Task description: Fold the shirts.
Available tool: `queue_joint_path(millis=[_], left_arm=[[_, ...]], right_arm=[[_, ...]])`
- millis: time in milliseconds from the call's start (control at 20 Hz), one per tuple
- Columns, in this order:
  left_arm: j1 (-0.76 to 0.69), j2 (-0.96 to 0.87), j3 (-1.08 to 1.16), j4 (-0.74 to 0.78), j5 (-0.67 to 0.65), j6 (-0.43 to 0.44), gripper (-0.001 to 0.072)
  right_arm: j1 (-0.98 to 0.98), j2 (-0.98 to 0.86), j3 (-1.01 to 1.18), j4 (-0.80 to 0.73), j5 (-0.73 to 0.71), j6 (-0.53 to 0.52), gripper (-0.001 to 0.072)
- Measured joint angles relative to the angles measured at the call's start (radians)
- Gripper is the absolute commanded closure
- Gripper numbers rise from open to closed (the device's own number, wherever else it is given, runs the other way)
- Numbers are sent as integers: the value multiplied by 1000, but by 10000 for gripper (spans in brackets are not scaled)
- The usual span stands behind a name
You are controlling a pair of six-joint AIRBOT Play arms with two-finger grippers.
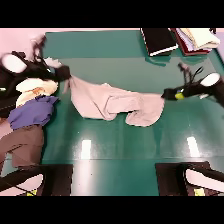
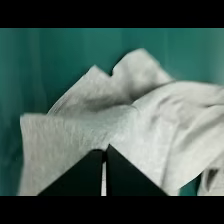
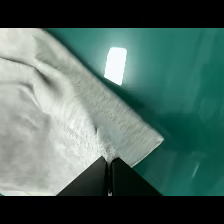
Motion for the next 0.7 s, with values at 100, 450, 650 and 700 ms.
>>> queue_joint_path(millis=[100, 450, 650, 700], left_arm=[[0, 76, 116, 28, 1, 0, 688], [0, 301, 560, 62, -23, 0, 689], [0, 341, 713, 64, -38, 13, 689], [0, 343, 726, 66, -38, 15, 689]], right_arm=[[1, 96, 111, -30, 28, -10, 701], [2, 400, 465, -80, 125, -18, 702], [2, 476, 601, -133, 175, 27, 702], [2, 480, 630, -156, 192, 40, 702]])
